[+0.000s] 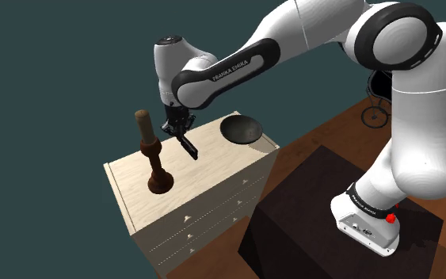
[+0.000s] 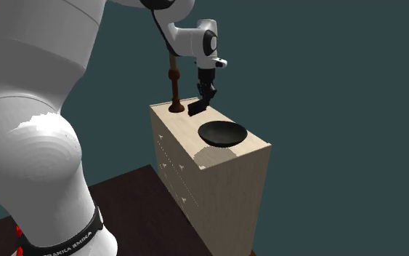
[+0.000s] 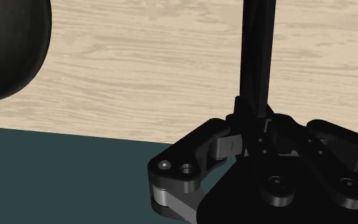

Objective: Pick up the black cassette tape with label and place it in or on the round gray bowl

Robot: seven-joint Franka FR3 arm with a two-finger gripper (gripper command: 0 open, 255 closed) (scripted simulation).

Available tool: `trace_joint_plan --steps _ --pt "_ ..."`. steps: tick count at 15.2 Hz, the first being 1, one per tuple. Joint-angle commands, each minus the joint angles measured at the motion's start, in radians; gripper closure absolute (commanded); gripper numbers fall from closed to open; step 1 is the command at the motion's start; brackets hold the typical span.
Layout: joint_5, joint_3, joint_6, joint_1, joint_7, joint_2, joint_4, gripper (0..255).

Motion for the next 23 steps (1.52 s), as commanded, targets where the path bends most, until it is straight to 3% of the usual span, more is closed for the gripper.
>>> trace_joint_plan --steps 1,7,8,9,10,11,23 --pt "0.006 0.004 -0.019 -0.003 -0.003 -0.016 0.003 255" --pt "0.017 0.01 -0.061 -0.007 -0.011 -0.043 0.02 255" --pt "0.017 0.01 -0.061 -0.007 -0.011 -0.043 0.02 0" --pt "-0.073 -0.023 0.094 0.044 0.155 -0.143 -0.139 0" --pt "-0.211 -0.074 0.213 0.122 0.369 -0.216 -0.262 0" --pt "-0.343 -0.121 0.269 0.191 0.553 -0.253 -0.328 0" --pt "-0.39 -0.147 0.33 0.192 0.582 -0.171 -0.31 0"
